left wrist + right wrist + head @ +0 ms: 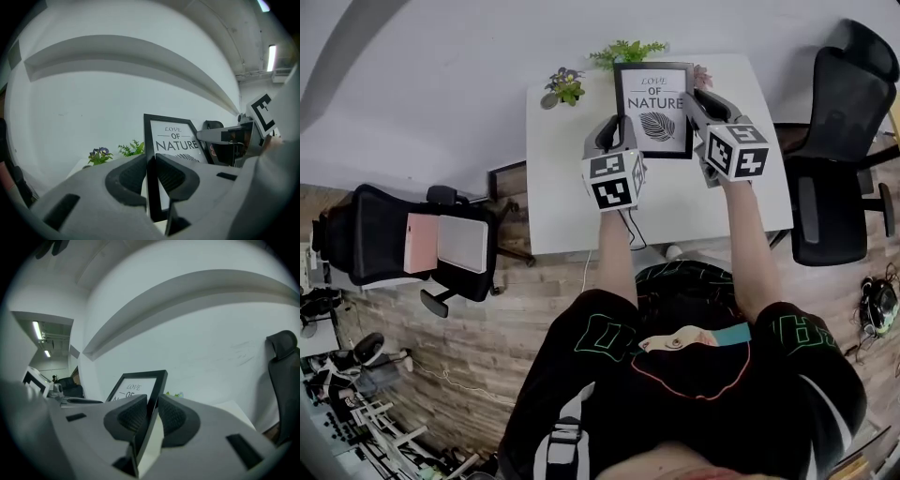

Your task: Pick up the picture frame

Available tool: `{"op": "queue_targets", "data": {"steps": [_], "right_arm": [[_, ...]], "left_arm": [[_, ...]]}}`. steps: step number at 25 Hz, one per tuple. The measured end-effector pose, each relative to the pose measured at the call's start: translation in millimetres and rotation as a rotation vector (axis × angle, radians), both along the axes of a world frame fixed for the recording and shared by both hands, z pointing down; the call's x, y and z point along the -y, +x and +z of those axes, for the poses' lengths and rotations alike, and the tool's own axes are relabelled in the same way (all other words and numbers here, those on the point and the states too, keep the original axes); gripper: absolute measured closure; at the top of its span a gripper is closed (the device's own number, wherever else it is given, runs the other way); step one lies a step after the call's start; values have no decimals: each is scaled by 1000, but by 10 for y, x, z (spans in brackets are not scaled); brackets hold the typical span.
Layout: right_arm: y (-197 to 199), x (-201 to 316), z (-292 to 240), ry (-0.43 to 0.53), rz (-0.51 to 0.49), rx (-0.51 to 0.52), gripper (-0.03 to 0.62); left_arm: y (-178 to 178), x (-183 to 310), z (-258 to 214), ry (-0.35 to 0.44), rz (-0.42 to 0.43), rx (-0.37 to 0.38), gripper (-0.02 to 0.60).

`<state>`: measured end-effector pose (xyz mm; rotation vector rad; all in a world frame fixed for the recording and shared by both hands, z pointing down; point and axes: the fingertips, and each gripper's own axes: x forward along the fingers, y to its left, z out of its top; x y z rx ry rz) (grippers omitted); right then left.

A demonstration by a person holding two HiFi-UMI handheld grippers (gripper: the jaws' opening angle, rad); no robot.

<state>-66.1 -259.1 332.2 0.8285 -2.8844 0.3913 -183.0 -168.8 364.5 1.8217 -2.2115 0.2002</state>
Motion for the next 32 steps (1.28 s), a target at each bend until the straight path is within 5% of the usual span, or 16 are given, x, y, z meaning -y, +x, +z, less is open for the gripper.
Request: {"op": "queue_targets", "data": {"steps": [11, 32], "right_arm": [[-87, 28, -468, 84, -11, 84, 513], [-234, 87, -859, 191, -53, 130, 513]], "left_arm": [[-98, 26, -492, 92, -16, 87, 511], [-195, 45, -838, 199, -27, 122, 511]]}}
